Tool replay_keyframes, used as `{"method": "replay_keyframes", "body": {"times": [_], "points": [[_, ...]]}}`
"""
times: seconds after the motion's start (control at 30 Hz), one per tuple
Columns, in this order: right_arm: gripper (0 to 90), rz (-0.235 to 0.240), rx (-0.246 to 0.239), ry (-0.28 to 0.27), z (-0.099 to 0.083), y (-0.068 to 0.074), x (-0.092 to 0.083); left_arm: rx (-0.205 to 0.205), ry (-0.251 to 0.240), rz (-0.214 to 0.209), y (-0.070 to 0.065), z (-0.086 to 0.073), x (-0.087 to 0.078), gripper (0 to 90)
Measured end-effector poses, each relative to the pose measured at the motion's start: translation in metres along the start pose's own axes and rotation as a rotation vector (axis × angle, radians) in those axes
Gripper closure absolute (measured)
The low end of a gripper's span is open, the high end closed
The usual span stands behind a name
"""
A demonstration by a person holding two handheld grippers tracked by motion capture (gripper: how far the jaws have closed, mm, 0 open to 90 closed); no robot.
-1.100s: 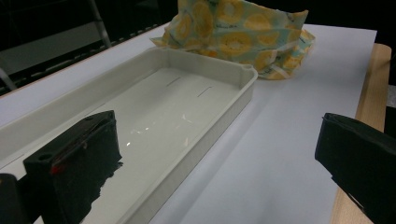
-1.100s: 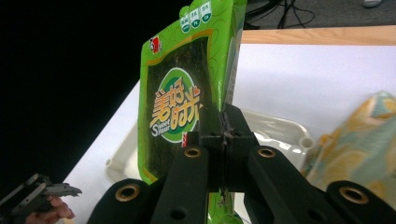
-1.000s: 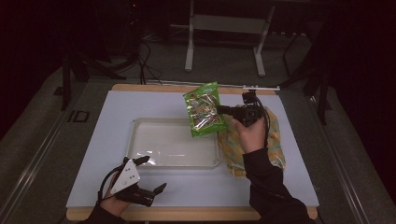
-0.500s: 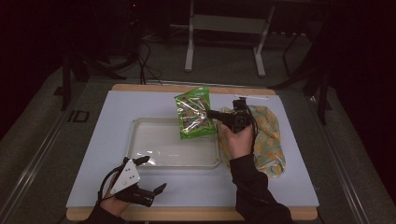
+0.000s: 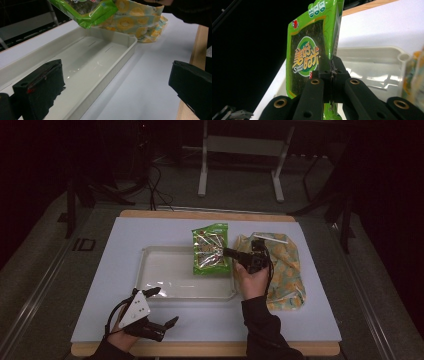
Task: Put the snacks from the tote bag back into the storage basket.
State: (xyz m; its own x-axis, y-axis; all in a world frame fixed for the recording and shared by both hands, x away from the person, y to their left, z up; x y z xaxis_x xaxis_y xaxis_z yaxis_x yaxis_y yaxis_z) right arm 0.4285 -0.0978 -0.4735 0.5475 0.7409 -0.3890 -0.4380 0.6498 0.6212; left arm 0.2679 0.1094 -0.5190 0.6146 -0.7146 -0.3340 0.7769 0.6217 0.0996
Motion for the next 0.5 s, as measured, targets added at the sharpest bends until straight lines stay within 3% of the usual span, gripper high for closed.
{"method": "replay_keyframes", "body": {"times": [0.5], "points": [[88.9, -0.021, 0.029, 0.007, -0.032, -0.012, 0.008, 0.000, 0.001, -0.001, -0.001, 0.000, 0.000, 0.4]]}}
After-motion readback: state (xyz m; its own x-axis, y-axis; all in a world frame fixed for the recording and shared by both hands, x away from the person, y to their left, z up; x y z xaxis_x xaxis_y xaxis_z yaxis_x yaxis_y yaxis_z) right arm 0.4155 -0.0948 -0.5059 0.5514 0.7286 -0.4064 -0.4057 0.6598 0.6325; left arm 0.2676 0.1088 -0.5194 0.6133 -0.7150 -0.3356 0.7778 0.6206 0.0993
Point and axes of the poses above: each handheld gripper's, and its own axes: x roughly forward along the jaws, z roughly out of its top, y roughly to its left, the point moved 9 cm from there along x, roughly forward along the jaws, and after that the axes turned 2 degrees about -y, right-handed, at the moved point
